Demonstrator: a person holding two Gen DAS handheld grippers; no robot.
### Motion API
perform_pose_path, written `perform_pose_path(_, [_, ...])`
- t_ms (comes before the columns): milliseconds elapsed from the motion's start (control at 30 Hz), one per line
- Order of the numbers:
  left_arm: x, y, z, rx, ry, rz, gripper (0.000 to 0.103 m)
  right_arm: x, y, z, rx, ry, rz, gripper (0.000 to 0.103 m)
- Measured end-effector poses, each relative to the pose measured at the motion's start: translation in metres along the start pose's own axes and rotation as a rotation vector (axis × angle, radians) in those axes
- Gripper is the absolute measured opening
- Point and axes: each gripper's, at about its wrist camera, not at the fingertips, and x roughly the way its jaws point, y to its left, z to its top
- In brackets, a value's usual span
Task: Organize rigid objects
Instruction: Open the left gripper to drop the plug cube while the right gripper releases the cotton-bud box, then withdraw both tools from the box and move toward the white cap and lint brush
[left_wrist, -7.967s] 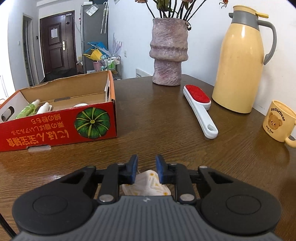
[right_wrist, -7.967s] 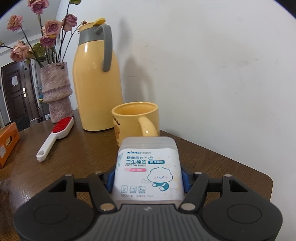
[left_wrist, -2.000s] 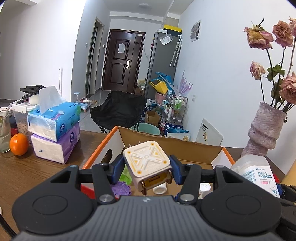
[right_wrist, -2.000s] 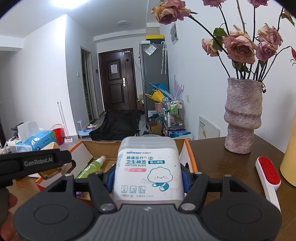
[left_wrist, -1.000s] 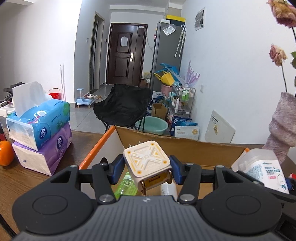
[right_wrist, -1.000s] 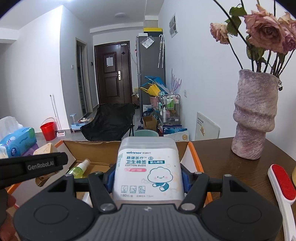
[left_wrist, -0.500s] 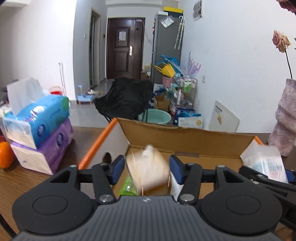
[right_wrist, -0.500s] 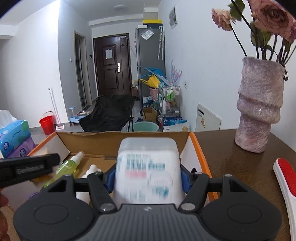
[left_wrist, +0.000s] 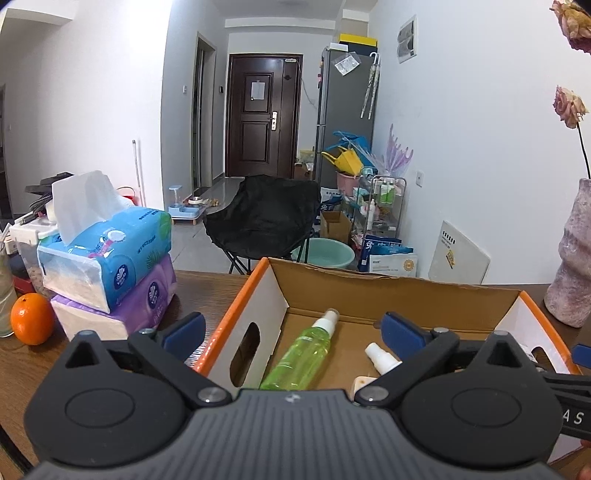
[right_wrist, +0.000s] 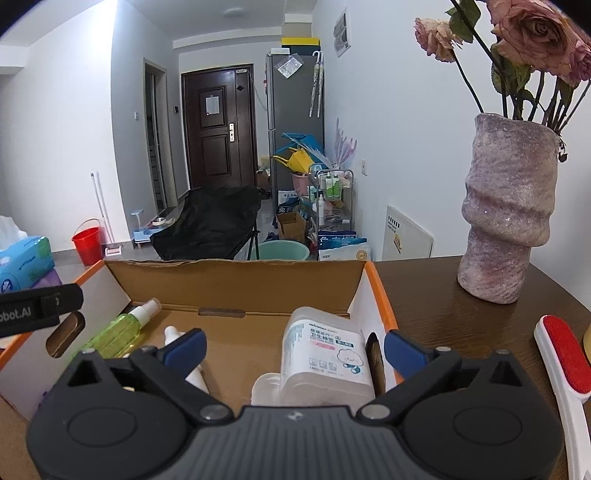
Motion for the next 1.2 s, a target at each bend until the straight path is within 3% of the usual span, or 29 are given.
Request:
perform_pose_path(600, [-0.049,0.001,-0.006,0.019,-0.068,-0.030,0.103,-0.048,-0.006,-0.005,-0.040,-0.064,0.015,0.103])
perform_pose_path(1200, [-0.127,0.013,-0.041,0.063,-0.103,-0.033,0.103,-0.127,-0.025,-0.044,-0.055,-0.124,-0.009,0.103])
